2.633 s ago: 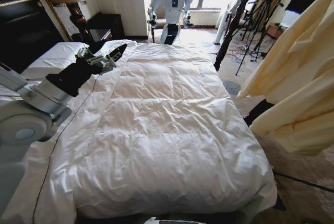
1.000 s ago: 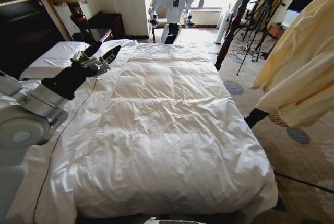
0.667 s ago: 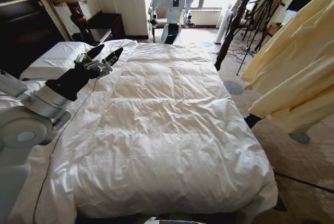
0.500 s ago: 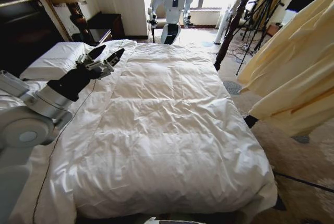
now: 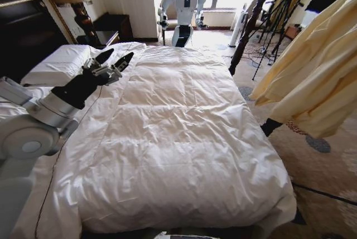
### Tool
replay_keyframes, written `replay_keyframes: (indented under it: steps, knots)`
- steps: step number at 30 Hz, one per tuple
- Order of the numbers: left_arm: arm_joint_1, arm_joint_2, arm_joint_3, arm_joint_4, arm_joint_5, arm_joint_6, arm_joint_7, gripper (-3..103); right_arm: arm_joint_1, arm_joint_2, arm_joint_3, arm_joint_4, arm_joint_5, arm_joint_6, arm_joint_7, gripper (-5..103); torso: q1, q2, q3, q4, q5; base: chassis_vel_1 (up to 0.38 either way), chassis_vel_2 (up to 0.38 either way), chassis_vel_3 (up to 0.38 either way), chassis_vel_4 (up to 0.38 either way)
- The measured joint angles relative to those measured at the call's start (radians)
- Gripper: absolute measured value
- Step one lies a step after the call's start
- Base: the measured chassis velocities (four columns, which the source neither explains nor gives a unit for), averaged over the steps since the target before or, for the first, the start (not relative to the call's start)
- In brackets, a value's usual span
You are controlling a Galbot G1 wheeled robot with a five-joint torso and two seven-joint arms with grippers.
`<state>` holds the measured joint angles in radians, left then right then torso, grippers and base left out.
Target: Pick up the clothes from the bed and hang them on the clothes hanger.
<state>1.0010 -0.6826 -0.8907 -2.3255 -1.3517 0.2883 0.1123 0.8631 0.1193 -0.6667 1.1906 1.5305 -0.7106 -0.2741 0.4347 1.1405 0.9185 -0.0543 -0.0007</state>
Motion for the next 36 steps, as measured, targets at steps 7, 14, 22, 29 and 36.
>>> replay_keyframes:
  steps: [7, 14, 22, 29, 36]
  knots:
    - [-0.009, -0.001, 0.008, 0.0, 0.004, -0.002, 0.002, 100, -0.003, -0.025, -0.002, 0.0, -0.007, -0.014, -0.021, 0, 0.0, 0.0, 0.0, -0.0001, 0.0003, 0.0, 0.0, 0.0, 0.0]
    - [-0.011, 0.014, 0.004, 0.006, 0.0, -0.004, 0.006, 100, -0.021, -0.054, -0.005, 0.021, -0.016, -0.014, -0.022, 0, 0.0, 0.0, 0.0, -0.0001, 0.0, 0.0, 0.0, 0.0, 0.0]
    - [-0.007, 0.019, -0.001, 0.0, -0.004, -0.005, 0.006, 100, -0.021, -0.064, -0.004, 0.053, -0.041, -0.004, 0.024, 0, 0.0, 0.0, 0.0, 0.0, 0.0008, 0.0, 0.0, 0.0, 0.0]
    - [-0.01, 0.03, -0.006, -0.006, -0.021, 0.002, 0.006, 100, -0.026, -0.124, -0.001, 0.129, -0.01, -0.015, 0.081, 17, 0.0, 0.0, 0.0, -0.0002, 0.0002, 0.0, 0.0, 0.0, 0.0]
    - [-0.009, 0.036, -0.008, -0.012, -0.027, 0.002, 0.005, 100, -0.033, -0.202, 0.006, 0.216, 0.024, -0.019, 0.155, 38, 0.0, 0.0, 0.0, -0.0001, 0.0004, 0.0, 0.0, 0.0, 0.0]
